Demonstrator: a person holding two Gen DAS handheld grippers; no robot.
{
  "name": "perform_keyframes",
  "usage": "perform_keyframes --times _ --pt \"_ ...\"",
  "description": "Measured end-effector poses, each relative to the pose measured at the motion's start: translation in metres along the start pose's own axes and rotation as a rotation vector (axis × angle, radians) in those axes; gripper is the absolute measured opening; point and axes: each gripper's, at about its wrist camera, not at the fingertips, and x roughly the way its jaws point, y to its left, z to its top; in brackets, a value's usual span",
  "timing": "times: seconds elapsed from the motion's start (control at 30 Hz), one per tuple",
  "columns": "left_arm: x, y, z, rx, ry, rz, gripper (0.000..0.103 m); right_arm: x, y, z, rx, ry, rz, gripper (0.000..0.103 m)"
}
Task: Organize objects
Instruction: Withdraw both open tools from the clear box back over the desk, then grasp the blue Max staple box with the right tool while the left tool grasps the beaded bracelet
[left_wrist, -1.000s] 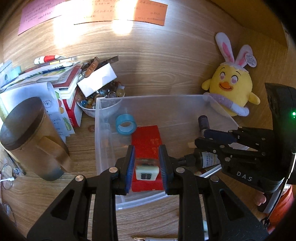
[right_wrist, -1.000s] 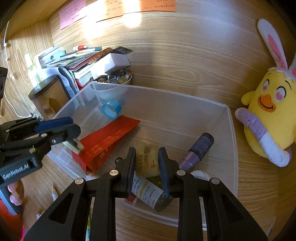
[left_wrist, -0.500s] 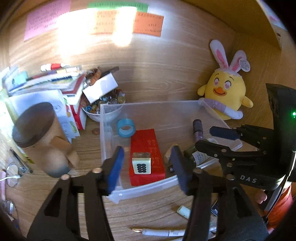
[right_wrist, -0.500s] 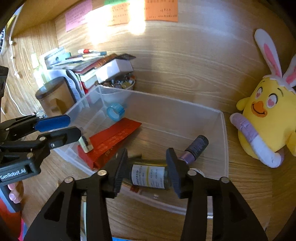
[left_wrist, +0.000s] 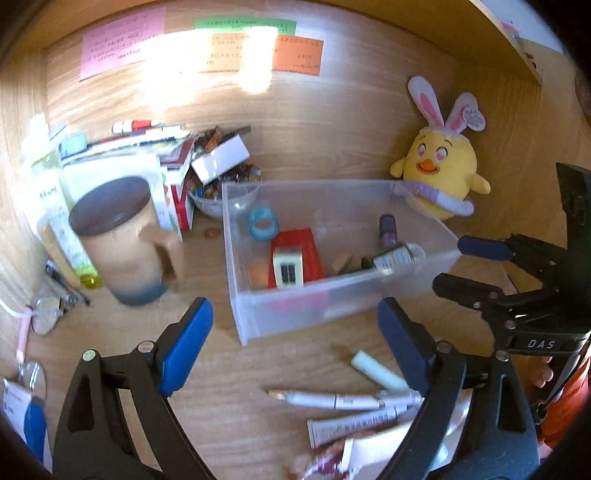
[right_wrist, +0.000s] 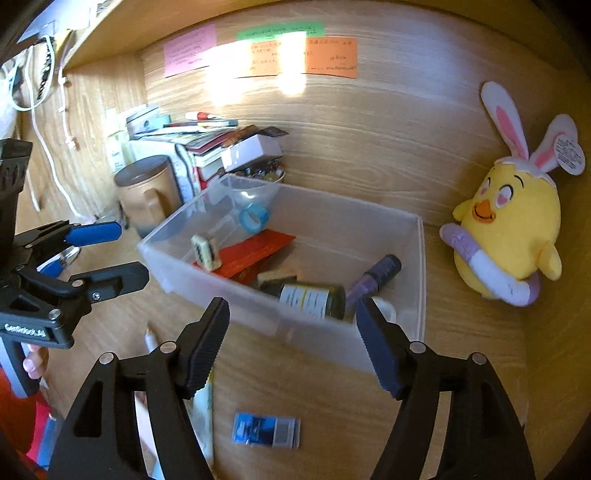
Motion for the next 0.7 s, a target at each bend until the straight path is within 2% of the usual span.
perform_keyframes --times 0.17,0.5,0.7 --pt "-0.003 0.002 -0.026 -0.011 0.048 0.007 0.091 -0.008 0.007 -0.022 -0.011 0.012 -0.012 0.069" --pt "-0.006 0.018 -0.072 -0.014 0.155 0.048 0.091 -0.001 0.003 -0.066 0.036 0.117 -0.008 0.07" --pt "-0.01 0.023 -0.089 -0.013 0.195 0.03 0.091 0.0 -0.001 -0.079 0.063 0.159 -0.009 0.075"
